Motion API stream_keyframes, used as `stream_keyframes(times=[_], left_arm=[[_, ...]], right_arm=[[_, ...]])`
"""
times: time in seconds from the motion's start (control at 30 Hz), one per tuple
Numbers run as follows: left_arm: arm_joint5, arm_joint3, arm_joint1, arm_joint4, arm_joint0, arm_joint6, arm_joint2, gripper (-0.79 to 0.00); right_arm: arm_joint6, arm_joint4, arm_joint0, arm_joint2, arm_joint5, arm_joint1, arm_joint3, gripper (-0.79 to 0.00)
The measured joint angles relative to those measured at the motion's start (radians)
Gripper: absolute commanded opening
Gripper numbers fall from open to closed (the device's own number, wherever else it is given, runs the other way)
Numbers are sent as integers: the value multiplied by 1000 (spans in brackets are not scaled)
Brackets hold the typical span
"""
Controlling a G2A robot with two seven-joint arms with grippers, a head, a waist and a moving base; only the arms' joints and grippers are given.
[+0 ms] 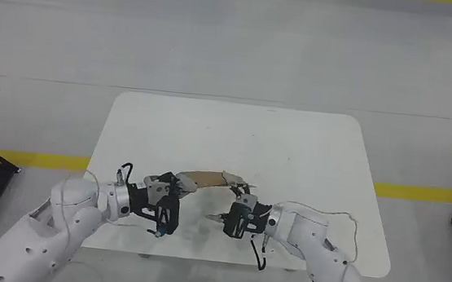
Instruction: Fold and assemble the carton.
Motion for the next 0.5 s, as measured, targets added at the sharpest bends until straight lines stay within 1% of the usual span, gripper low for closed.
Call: stream_keyframes(times=[0.13, 0.17, 0.2, 0.23, 0.33, 0.37, 0.4, 0.43, 0.5], left_arm=[[15, -16, 3, 18, 16, 11, -5, -785], [16, -19, 4, 23, 17, 16, -6, -785], [16, -21, 4, 28, 19, 20, -6, -785], [16, -24, 5, 34, 21, 26, -8, -785], [16, -28, 8, 43, 29, 36, -15, -785], [19, -29, 9, 44, 31, 40, -18, -579], [24, -30, 9, 44, 34, 46, -22, -163], [35, -30, 10, 42, 39, 55, -29, 0], [59, -30, 12, 33, 49, 71, -46, 0]], right_arm=[[47, 37, 17, -5, 4, -2, 11, -471], [52, 43, 16, -3, 3, -1, 11, -557], [57, 48, 15, -2, 0, 0, 12, -693], [67, 54, 15, 0, -8, 1, 12, -785], [95, 65, 16, 0, -21, 3, 9, -785], [102, 68, 16, -1, -22, 3, 8, -785], [107, 70, 16, -2, -22, 4, 7, -785], [114, 74, 16, -3, -21, 4, 6, -785], [123, 80, 16, -2, -16, 5, 6, -785]])
